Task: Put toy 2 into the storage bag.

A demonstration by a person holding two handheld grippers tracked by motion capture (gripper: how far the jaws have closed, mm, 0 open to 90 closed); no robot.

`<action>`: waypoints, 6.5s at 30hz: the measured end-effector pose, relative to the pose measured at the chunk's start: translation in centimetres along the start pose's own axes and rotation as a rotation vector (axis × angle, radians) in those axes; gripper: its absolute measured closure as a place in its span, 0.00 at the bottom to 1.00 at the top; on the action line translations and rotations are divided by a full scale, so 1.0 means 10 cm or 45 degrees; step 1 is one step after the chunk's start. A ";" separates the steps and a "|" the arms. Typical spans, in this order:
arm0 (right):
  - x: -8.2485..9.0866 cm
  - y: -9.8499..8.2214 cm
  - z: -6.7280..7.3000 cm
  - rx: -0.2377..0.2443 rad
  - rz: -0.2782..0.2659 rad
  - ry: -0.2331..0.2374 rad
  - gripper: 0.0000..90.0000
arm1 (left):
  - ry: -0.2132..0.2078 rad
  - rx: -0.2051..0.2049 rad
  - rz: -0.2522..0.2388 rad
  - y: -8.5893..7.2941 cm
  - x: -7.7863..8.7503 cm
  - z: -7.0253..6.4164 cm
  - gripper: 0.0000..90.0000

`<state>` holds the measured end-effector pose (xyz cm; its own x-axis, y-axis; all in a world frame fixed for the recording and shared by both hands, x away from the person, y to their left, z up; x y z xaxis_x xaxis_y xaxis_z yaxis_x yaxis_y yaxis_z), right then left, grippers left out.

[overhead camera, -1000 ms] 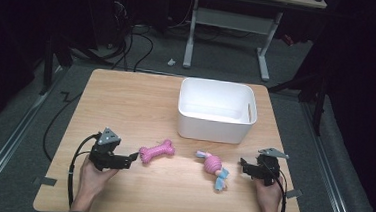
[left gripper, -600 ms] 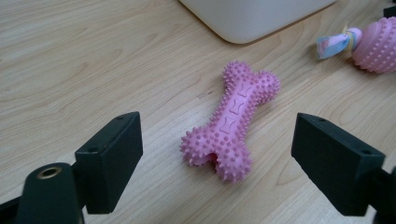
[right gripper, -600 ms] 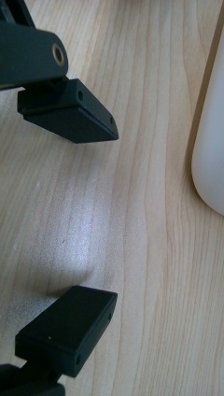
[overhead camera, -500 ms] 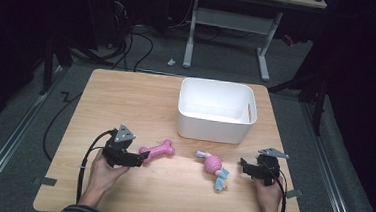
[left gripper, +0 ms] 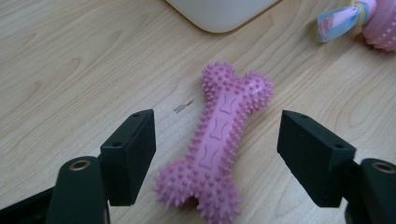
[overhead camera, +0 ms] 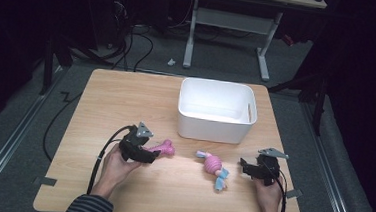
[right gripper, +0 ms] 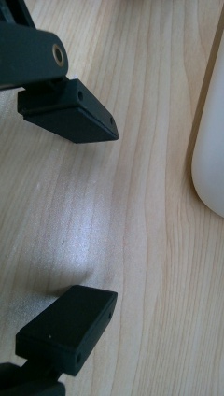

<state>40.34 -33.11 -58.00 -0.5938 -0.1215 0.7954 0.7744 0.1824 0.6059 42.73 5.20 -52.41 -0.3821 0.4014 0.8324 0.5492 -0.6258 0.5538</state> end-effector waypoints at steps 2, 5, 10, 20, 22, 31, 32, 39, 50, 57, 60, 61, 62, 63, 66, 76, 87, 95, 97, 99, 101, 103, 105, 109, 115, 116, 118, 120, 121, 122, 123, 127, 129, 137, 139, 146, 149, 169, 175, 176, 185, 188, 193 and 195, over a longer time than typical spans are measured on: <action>0.00 0.00 0.00 0.000 0.000 0.000 0.22 | 0.013 -0.023 0.039 0.02 -0.05 0.00 0.31; 0.00 0.00 0.00 0.000 -0.003 0.000 0.22 | 0.007 -0.042 0.064 0.04 -0.11 -0.01 0.35; 0.00 0.00 0.00 0.000 -0.003 0.000 0.22 | 0.014 -0.093 0.101 0.08 -0.20 -0.03 0.37; 0.00 0.00 0.00 0.002 -0.002 -0.001 0.22 | 0.006 -0.116 0.148 0.05 -0.38 -0.01 0.43; 0.00 0.00 0.00 -0.001 -0.002 -0.001 0.23 | -0.003 -0.110 0.160 0.04 -0.41 0.00 0.45; 0.00 0.00 0.01 0.006 -0.004 0.000 0.24 | -0.044 -0.092 0.165 0.03 -0.43 0.01 0.48; 0.00 0.00 0.01 0.006 -0.004 0.001 0.24 | -0.046 -0.093 0.168 0.03 -0.43 0.01 0.47; 0.00 0.00 0.00 0.006 -0.004 0.000 0.24 | -0.059 -0.095 0.185 -0.02 -0.46 -0.04 0.46; 0.00 0.00 0.00 0.006 -0.004 0.000 0.24 | -0.080 -0.078 0.194 -0.04 -0.50 -0.01 0.56; 0.00 0.00 0.01 0.006 -0.004 0.001 0.24 | -0.089 -0.083 0.195 -0.05 -0.49 -0.01 0.63; 0.00 0.00 0.01 0.006 -0.004 0.001 0.24 | -0.092 -0.075 0.199 -0.05 -0.49 -0.02 0.65; 0.00 0.00 0.00 0.006 -0.004 0.000 0.24 | -0.092 -0.079 0.199 -0.05 -0.49 -0.02 0.65; 0.00 0.00 0.01 0.003 -0.003 0.001 0.24 | -0.090 -0.083 0.196 -0.05 -0.49 -0.03 0.66; 0.00 0.00 0.01 0.006 -0.003 0.001 0.24 | -0.091 -0.091 0.195 -0.05 -0.49 -0.03 0.66; 0.00 0.00 0.01 0.006 -0.003 0.001 0.24 | -0.087 -0.099 0.190 -0.05 -0.47 -0.02 0.66; 0.00 0.00 0.01 0.004 -0.003 0.001 0.24 | -0.074 -0.091 0.116 0.00 -0.28 -0.05 0.66; 0.00 0.00 0.01 0.004 -0.003 0.001 0.24 | -0.086 -0.093 0.088 0.04 -0.18 -0.07 0.66; 0.00 0.00 0.01 0.003 -0.003 -0.001 0.24 | -0.121 -0.034 0.004 0.12 0.02 -0.02 0.65; 0.00 0.00 0.01 0.003 -0.002 -0.001 0.24 | -0.114 -0.015 -0.014 0.14 0.07 0.00 0.65; 0.00 0.00 0.01 0.003 -0.003 -0.001 0.24 | -0.122 0.001 -0.051 0.17 0.13 0.01 0.65; 0.00 0.00 0.01 0.004 -0.003 0.000 0.24 | -0.139 0.003 -0.073 0.20 0.18 0.01 0.65; 0.00 0.00 0.01 0.004 -0.003 -0.001 0.24 | -0.140 0.001 -0.075 0.23 0.21 0.02 0.65; 0.00 0.00 0.01 0.003 -0.003 -0.001 0.24 | -0.152 0.010 -0.080 0.26 0.24 0.04 0.65; 0.00 0.00 0.01 0.003 -0.003 -0.001 0.24 | -0.147 0.007 -0.093 0.35 0.32 0.09 0.65; 0.00 0.00 0.01 0.003 -0.003 -0.001 0.24 | -0.175 0.032 -0.150 0.51 0.49 0.17 0.65; 0.00 0.00 0.01 0.003 -0.003 -0.001 0.24 | -0.179 0.036 -0.161 0.55 0.52 0.18 0.65; 0.00 0.00 0.01 0.003 -0.003 -0.001 0.24 | -0.186 0.039 -0.180 0.61 0.58 0.18 0.65; 0.00 0.00 0.01 0.003 -0.003 -0.001 0.24 | -0.194 0.033 -0.197 0.68 0.64 0.18 0.65; 0.00 0.00 0.01 0.003 -0.003 -0.001 0.24 | -0.200 0.029 -0.198 0.70 0.66 0.17 0.65; 0.00 0.00 0.01 0.003 -0.003 -0.001 0.24 | -0.202 0.023 -0.198 0.72 0.68 0.17 0.65; 0.00 0.00 0.01 0.003 -0.003 -0.001 0.24 | -0.201 0.017 -0.201 0.74 0.69 0.17 0.65; 0.00 0.00 0.01 0.003 -0.003 -0.001 0.24 | -0.207 0.006 -0.198 0.82 0.75 0.18 0.65; 0.00 0.00 0.01 0.005 -0.003 -0.001 0.24 | -0.223 0.009 -0.206 0.87 0.78 0.19 0.65; 0.00 0.00 0.01 0.003 -0.002 0.000 0.24 | -0.258 0.005 -0.202 1.10 0.83 0.17 0.65; 0.00 0.00 0.01 0.004 -0.003 -0.001 0.24 | -0.246 0.000 -0.185 1.16 0.83 0.17 0.65; 0.00 0.00 0.01 0.001 -0.004 -0.001 0.23 | -0.248 -0.040 -0.169 1.37 0.82 0.09 0.65; 0.00 0.01 0.01 0.001 -0.004 -0.002 0.23 | -0.253 -0.054 -0.159 1.43 0.80 0.07 0.65; 0.00 0.01 0.01 -0.001 -0.004 -0.005 0.23 | -0.285 -0.123 -0.124 1.88 0.67 -0.05 0.65; 0.00 0.01 0.01 -0.001 -0.004 -0.004 0.23 | -0.281 -0.116 -0.129 1.94 0.56 -0.05 0.65; 0.00 0.01 0.01 0.000 -0.004 -0.005 0.23 | -0.278 -0.118 -0.126 1.96 0.54 -0.06 0.65; 0.00 0.01 0.01 -0.001 -0.004 -0.004 0.23 | -0.310 -0.100 -0.082 2.09 0.33 -0.10 0.65; 0.00 0.00 0.01 -0.003 -0.003 -0.003 0.23 | -0.294 -0.105 -0.053 2.12 0.25 -0.12 0.65; 0.00 0.00 0.01 -0.001 -0.004 -0.004 0.23 | -0.286 -0.134 -0.038 2.21 0.14 -0.18 0.65; 0.00 0.01 0.01 -0.002 -0.005 -0.004 0.23 | -0.271 -0.142 -0.037 2.24 0.10 -0.20 0.65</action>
<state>40.37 -32.97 -57.98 -0.5972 -0.1190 0.7932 0.7725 0.1805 0.6088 53.17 -9.77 -39.16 -0.2244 0.5447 0.8080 0.4507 -0.6771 0.5817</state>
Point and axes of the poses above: each handheld gripper's, and its own axes: x roughly backward along the jaws, y roughly out of its top, z roughly to its left, the point moved 7 cm from there along -x, roughly forward along the jaws, and after that the axes turned 8 degrees about z, right-handed, at the moved point
